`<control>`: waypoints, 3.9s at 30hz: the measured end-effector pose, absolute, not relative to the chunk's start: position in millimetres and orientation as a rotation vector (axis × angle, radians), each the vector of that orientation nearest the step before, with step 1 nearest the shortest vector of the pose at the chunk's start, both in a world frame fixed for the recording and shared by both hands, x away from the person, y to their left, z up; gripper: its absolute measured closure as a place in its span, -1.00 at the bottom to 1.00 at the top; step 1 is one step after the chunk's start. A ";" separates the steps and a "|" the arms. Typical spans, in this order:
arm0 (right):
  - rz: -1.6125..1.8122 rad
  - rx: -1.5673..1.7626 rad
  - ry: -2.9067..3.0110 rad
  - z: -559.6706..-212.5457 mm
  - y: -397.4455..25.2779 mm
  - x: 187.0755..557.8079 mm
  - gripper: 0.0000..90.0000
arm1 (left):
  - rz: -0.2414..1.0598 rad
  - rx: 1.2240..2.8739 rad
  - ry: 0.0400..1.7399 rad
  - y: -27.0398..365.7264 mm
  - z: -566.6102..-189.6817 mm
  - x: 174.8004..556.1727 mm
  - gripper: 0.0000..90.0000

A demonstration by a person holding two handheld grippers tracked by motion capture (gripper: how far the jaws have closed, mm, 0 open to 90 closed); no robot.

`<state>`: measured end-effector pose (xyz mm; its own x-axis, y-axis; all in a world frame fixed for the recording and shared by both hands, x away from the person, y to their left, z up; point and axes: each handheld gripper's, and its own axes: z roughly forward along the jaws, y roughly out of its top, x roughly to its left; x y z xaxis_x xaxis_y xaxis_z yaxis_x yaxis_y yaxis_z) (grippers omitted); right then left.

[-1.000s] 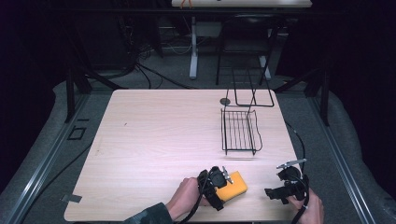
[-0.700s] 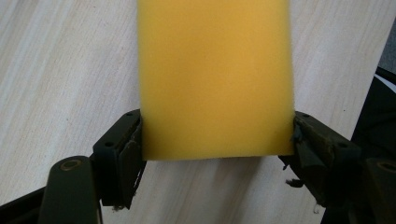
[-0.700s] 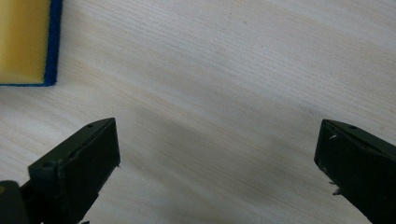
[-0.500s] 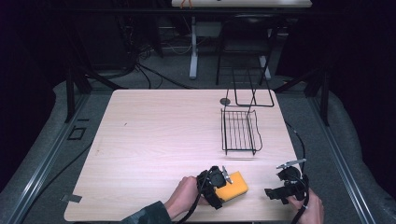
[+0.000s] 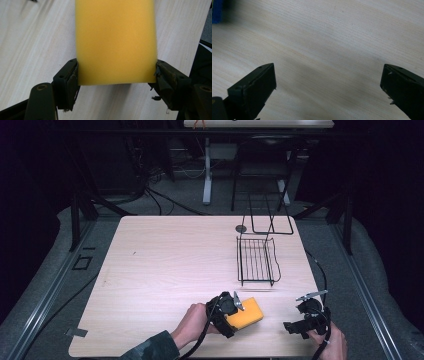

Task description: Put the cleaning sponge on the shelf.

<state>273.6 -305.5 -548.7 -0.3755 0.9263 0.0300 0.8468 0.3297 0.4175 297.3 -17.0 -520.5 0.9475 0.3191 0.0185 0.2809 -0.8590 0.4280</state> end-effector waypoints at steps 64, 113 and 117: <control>0.529 1.597 2.404 -549.9 -304.6 273.9 -1.00 | 0.354 2.561 0.169 -20.5 -451.0 403.6 -0.41; 0.550 1.597 2.420 -550.7 -303.9 271.8 -0.99 | 0.348 2.688 0.012 -79.6 -501.2 452.1 -0.45; 0.553 1.588 2.424 -551.0 -304.3 272.0 -0.99 | 0.337 2.693 0.029 -80.4 -503.2 453.4 -0.49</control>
<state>272.0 -304.3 -551.0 -0.4075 0.9121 0.0439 0.8409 0.3561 0.4075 453.4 -80.4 -503.2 0.9704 0.0717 0.2308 -0.0314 -0.9096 0.4143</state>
